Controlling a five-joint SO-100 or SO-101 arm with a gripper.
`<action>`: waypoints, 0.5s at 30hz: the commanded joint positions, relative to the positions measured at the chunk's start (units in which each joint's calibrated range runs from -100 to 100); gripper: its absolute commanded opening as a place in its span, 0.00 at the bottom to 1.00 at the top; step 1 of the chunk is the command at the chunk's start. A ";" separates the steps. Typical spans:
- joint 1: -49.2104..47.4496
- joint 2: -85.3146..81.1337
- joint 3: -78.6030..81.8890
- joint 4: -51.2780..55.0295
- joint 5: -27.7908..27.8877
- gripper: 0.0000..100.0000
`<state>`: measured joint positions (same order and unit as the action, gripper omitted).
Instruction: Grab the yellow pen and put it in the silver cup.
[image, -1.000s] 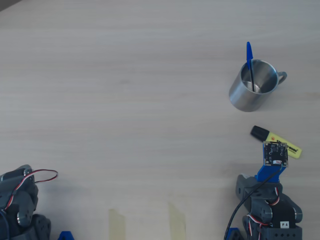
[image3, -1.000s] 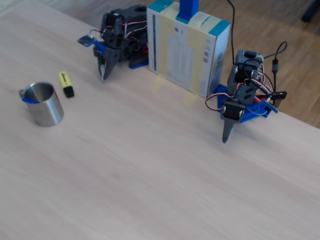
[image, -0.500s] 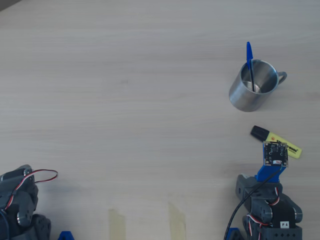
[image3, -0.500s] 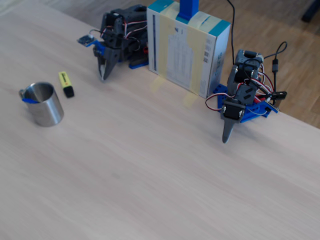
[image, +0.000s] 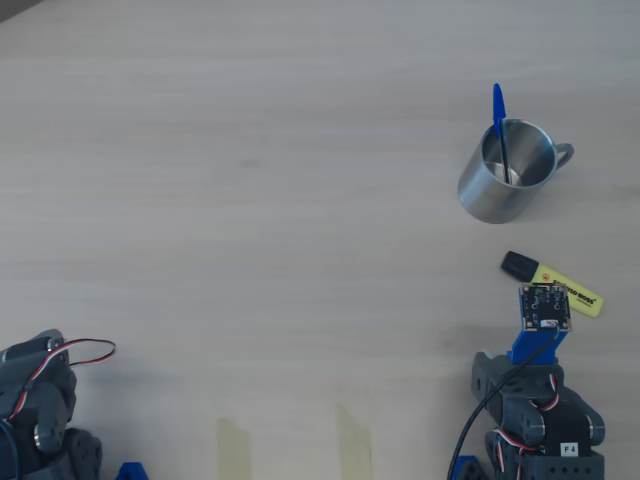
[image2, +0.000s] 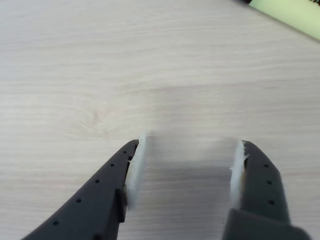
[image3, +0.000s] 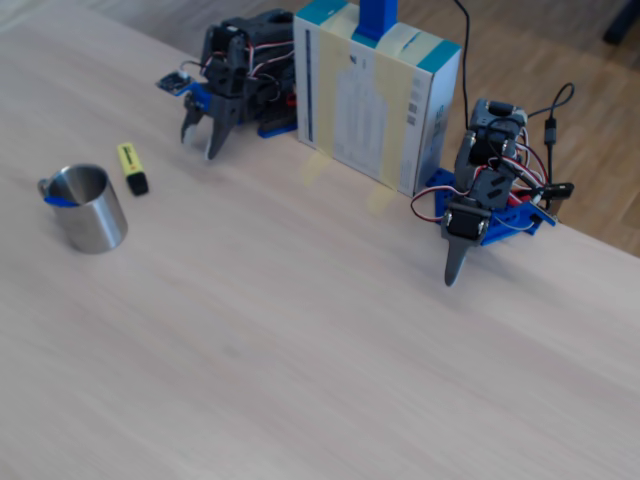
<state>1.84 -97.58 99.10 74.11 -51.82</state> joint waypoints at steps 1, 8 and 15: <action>0.34 -0.01 0.63 0.50 0.27 0.32; 0.87 0.08 0.63 1.10 -1.39 0.42; 1.74 0.16 0.36 0.50 -0.71 0.47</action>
<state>3.01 -97.58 99.10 74.11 -53.05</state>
